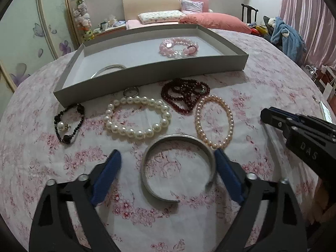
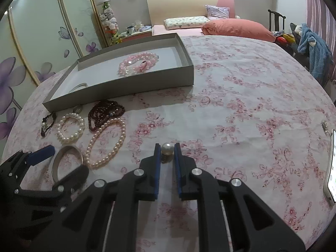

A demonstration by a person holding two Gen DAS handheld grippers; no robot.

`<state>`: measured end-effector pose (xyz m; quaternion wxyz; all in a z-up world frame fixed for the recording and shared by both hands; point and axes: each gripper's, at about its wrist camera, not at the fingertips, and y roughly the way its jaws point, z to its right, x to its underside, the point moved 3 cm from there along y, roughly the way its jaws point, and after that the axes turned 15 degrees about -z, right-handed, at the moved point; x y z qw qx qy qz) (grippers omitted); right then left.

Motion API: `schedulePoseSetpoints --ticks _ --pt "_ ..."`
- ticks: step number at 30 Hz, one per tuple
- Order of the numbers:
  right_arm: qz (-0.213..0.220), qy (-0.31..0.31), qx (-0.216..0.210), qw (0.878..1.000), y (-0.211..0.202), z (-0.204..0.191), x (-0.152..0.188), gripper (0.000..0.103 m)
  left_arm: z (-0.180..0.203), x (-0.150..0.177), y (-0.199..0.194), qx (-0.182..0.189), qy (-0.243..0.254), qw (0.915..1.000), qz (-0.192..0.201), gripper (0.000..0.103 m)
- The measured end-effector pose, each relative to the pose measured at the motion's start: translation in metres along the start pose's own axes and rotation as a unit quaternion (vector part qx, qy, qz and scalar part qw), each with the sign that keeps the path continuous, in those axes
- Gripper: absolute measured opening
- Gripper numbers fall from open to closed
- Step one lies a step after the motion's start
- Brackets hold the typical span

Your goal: Organize jewelry

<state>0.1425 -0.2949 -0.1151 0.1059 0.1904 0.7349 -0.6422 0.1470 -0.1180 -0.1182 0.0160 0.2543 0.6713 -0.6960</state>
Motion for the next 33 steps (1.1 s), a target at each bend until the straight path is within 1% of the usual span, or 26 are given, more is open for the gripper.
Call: schedulePoseSetpoints --ticks 1,3,7,12,14,16,18,20,22,24,33 --pt "0.0 -0.002 -0.001 1.0 0.0 -0.002 0.0 0.013 -0.002 0.001 -0.001 -0.001 -0.001 1.0 0.002 0.073" --pt "-0.002 -0.009 -0.006 1.0 0.001 -0.007 0.001 0.013 -0.01 0.003 -0.004 -0.002 -0.005 1.0 0.003 0.068" --pt "-0.004 -0.023 -0.014 1.0 0.001 -0.018 0.0 0.013 -0.033 0.012 -0.007 -0.014 -0.023 0.9996 0.001 0.068" --pt "-0.005 -0.03 -0.015 0.999 0.001 -0.022 0.001 0.014 -0.06 0.017 -0.009 -0.022 -0.047 0.9986 0.001 0.069" --pt "-0.006 -0.03 -0.016 0.999 0.001 -0.023 0.001 0.014 -0.064 0.017 -0.009 -0.023 -0.051 0.9984 0.002 0.07" --pt "-0.005 -0.03 -0.016 0.999 0.001 -0.023 0.001 0.014 -0.066 0.017 -0.009 -0.026 -0.055 0.9982 0.001 0.076" --pt "-0.005 -0.03 -0.015 0.999 0.001 -0.024 0.001 0.014 -0.067 0.017 -0.009 -0.026 -0.057 0.998 0.0 0.078" --pt "-0.005 -0.03 -0.015 0.999 0.002 -0.023 0.001 0.014 -0.068 0.017 -0.01 -0.026 -0.058 0.998 0.001 0.078" --pt "-0.006 -0.029 -0.015 0.999 0.002 -0.023 0.001 0.014 -0.068 0.018 -0.01 -0.025 -0.057 0.9981 0.001 0.076" --pt "-0.006 -0.029 -0.016 0.999 0.002 -0.023 0.001 0.014 -0.068 0.017 -0.012 -0.021 -0.053 0.9984 0.005 0.068" --pt "-0.006 -0.029 -0.015 0.999 0.002 -0.022 0.0 0.013 -0.071 0.016 -0.014 -0.011 -0.057 0.9983 0.007 0.068"
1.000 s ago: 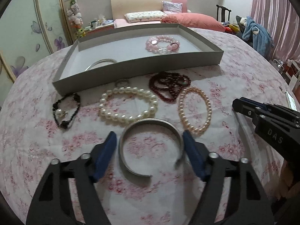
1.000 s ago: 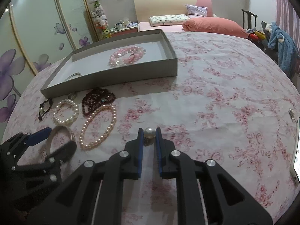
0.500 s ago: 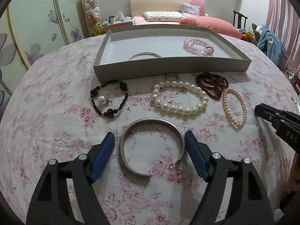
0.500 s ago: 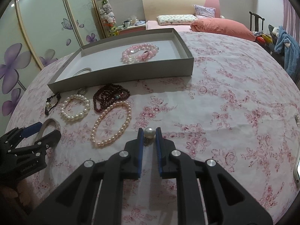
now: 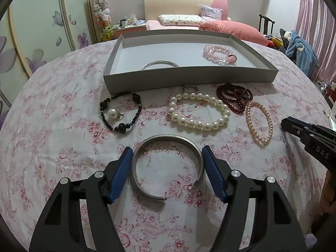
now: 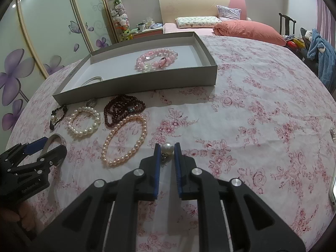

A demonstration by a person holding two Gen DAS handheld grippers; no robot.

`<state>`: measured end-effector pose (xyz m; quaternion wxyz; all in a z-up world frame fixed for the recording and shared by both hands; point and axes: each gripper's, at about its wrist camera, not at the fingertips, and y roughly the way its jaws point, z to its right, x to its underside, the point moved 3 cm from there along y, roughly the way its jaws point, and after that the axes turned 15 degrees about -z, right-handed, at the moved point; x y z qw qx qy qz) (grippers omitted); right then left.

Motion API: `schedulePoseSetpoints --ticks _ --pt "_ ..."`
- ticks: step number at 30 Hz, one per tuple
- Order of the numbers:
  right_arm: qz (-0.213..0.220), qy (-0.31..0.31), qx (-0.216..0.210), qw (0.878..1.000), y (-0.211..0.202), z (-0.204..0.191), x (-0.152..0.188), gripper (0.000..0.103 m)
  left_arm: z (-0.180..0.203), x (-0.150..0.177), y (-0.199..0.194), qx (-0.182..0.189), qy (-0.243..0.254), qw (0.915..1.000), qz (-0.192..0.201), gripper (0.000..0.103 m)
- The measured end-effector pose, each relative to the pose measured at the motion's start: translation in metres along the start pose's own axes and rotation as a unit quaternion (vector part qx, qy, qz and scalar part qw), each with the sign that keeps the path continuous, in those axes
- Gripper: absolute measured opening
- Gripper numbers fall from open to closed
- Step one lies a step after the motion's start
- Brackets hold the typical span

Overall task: Organize jewelry
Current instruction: 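Close the left gripper on the thick silver cuff bangle, then carry the cuff into the tray and release it while the right brings the pearl piece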

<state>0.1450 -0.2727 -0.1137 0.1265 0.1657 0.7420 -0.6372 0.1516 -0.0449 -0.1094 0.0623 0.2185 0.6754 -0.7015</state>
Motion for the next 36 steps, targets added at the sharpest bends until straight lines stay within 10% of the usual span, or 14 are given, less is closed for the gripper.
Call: schedulePoseSetpoints --ticks 19,36 --pt "0.03 -0.002 -0.007 1.0 -0.017 -0.009 -0.002 0.013 -0.014 0.001 -0.015 0.005 -0.028 0.9992 0.029 0.068" --pt "0.176 -0.048 -0.011 0.983 -0.096 -0.054 -0.027 0.013 -0.02 -0.015 -0.092 -0.028 -0.051 0.9764 0.208 0.068"
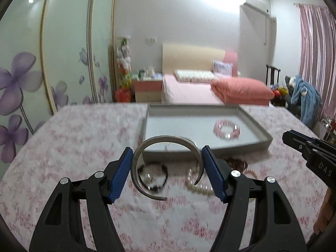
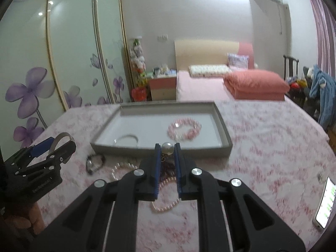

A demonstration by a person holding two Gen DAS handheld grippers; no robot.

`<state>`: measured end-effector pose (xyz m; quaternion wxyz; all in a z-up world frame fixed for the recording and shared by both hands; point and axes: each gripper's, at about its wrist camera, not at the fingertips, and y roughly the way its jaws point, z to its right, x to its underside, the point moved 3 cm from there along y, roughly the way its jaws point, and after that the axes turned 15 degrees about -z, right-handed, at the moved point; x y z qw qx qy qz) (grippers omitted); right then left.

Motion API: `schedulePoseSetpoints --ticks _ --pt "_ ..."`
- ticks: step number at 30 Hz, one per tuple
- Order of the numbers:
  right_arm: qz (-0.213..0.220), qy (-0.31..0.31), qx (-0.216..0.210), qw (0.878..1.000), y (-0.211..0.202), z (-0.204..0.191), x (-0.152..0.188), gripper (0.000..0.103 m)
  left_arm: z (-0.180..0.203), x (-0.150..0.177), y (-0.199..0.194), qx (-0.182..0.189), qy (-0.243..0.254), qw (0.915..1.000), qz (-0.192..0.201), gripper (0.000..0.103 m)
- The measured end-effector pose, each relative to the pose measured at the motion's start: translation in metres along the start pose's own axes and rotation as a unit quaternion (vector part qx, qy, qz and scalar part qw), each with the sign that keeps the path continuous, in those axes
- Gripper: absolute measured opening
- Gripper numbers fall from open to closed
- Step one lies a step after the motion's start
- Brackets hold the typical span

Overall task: Organize jewelry
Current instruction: 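Carry the cuff into the tray and release it while the right brings the pearl piece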

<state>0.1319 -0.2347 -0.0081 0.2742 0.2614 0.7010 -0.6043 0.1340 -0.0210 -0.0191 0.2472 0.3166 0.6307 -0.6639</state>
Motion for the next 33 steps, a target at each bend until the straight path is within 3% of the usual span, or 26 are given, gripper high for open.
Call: schedulePoseSetpoints --ticks 5,13,33 --pt "0.051 -0.006 0.004 0.999 -0.013 -0.01 -0.012 0.013 0.003 -0.008 -0.008 -0.003 -0.006 0.9993 0.038 0.068" --pt "0.098 -0.011 0.009 0.995 -0.016 -0.018 -0.028 0.013 0.005 -0.021 -0.002 -0.005 -0.006 0.9983 0.057 0.068" --pt "0.11 0.0 0.014 0.994 0.015 -0.013 -0.052 0.013 0.011 -0.044 0.019 -0.005 -0.004 0.9972 0.075 0.068"
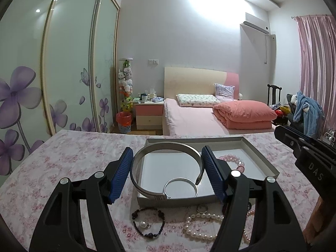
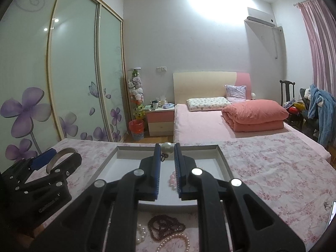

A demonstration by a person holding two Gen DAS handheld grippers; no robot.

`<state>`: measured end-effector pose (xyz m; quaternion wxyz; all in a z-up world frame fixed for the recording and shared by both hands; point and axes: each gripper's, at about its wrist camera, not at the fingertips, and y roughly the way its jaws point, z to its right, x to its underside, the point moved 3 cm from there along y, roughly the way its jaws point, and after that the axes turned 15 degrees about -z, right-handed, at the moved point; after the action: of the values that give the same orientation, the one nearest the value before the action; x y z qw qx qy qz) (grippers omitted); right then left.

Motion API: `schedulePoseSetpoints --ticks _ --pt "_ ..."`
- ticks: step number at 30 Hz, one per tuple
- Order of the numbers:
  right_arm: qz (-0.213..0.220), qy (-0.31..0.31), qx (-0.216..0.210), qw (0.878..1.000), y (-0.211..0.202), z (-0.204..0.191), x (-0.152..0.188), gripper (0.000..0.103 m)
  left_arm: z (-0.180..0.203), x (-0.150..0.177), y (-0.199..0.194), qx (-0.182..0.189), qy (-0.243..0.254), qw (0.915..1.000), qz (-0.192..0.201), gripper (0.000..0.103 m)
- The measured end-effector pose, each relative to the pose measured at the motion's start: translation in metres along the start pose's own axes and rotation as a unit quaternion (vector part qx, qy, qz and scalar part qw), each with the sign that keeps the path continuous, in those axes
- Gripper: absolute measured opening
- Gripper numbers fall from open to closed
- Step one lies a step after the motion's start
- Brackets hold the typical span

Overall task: Organize jewelry
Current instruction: 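Carry the cuff into the tray and release it while the right brings the pearl piece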

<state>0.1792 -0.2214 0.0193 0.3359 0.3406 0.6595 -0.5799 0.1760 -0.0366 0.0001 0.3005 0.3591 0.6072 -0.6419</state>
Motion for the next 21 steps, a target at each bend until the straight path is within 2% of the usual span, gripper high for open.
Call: schedulePoseSetpoints --ticks 9,16,21 --pt "-0.012 0.008 0.002 1.0 0.025 0.008 -0.009 0.013 0.005 -0.009 0.025 0.0 0.004 0.9999 -0.012 0.068" --pt "-0.046 0.02 -0.003 0.999 0.063 0.017 -0.016 0.013 0.01 -0.015 0.054 0.004 0.011 0.9994 -0.032 0.068" --pt "-0.074 0.024 -0.005 0.997 0.092 0.021 -0.019 0.013 0.014 -0.017 0.078 0.009 0.011 0.9981 -0.06 0.068"
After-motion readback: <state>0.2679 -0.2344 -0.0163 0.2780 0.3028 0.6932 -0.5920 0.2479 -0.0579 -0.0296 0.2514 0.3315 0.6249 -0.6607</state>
